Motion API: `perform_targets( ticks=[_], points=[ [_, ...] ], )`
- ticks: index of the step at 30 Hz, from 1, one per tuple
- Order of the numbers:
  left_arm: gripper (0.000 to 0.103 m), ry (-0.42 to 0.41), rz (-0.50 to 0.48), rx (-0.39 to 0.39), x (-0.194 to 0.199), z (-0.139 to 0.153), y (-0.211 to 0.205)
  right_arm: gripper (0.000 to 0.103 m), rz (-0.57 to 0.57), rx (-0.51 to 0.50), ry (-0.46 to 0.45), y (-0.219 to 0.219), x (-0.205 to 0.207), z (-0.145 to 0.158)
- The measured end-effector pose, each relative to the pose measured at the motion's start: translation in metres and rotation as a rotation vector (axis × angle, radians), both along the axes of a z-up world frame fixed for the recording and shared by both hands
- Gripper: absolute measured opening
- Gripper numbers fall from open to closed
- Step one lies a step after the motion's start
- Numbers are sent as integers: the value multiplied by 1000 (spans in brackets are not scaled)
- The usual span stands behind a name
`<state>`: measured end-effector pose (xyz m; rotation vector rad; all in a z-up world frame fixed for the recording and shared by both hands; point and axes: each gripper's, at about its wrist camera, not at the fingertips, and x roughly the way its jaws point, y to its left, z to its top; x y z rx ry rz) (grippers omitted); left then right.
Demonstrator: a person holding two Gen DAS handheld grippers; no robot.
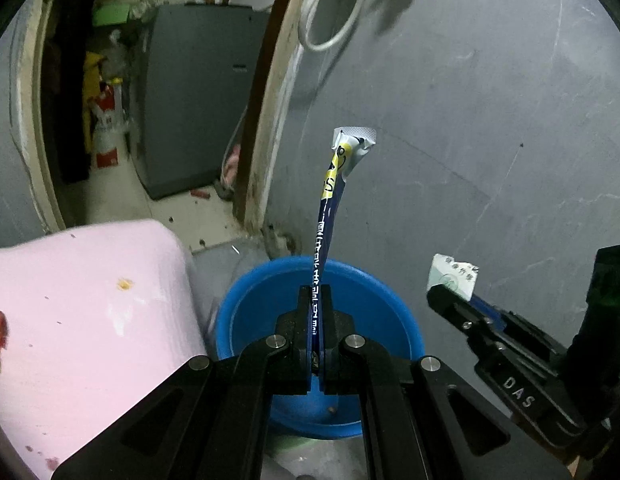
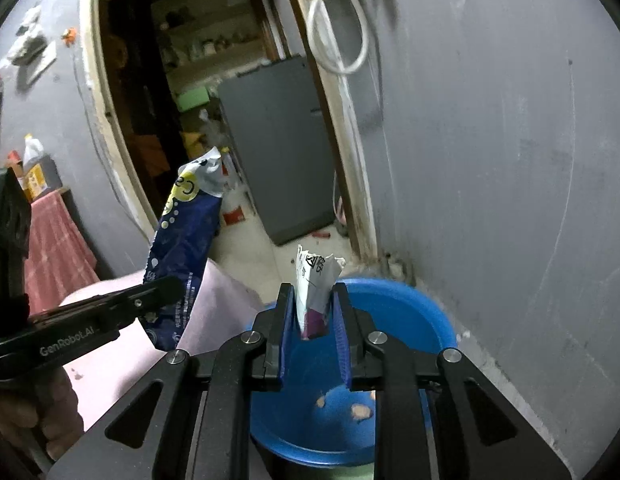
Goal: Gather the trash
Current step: 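Open both grippers to drop the pieces into the blue basin, then move both grippers back over the trash pile on the table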
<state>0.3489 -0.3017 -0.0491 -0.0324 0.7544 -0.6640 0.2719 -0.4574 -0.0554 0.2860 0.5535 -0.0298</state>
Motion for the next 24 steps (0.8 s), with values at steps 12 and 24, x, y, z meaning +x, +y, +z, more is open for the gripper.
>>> perform_targets(
  ticks=[12,24],
  points=[
    [11,110,1,21,12,-39,2,34,-25,37,74,-11,10,-18],
    [42,72,107,-95,1,-5,53,53,-30,33,26,-7,10,-6]
  ],
)
